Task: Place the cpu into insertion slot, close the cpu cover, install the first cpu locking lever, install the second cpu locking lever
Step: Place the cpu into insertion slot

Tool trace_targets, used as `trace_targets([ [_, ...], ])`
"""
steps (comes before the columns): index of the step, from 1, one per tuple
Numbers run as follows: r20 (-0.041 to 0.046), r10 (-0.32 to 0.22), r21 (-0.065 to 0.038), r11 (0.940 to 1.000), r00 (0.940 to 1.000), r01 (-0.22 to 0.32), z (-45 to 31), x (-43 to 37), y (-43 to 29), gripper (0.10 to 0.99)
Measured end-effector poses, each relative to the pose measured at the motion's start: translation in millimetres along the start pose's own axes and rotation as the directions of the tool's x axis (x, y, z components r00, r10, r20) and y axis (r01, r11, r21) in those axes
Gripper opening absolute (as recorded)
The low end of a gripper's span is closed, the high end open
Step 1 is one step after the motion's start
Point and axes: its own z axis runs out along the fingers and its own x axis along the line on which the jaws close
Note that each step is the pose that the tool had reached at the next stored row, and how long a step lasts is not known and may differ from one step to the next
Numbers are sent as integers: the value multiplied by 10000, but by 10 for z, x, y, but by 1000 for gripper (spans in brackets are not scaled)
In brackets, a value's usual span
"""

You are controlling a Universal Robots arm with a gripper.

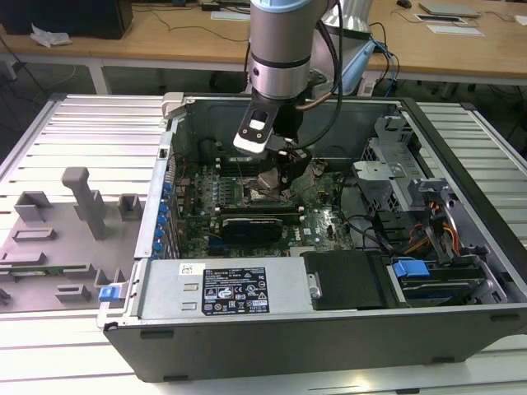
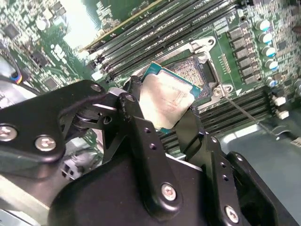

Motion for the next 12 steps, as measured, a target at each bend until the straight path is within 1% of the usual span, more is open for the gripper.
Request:
trace_targets([
  [2, 21, 345, 3, 9994, 9994, -345, 3, 0, 0, 541],
  [4, 45, 758, 5, 9971, 9971, -759, 7, 0, 0, 541],
  [5, 62, 1022, 6, 9948, 9947, -1022, 10, 0, -1, 541],
  [6, 78, 1290, 7, 9916, 9916, -1290, 13, 0, -1, 541],
  [7, 97, 1605, 7, 9870, 9870, -1605, 16, 0, -1, 541],
  [9, 121, 1979, 7, 9802, 9802, -1979, 20, 0, -1, 541],
  [12, 157, 2565, 5, 9665, 9664, -2565, 26, 0, -2, 541],
])
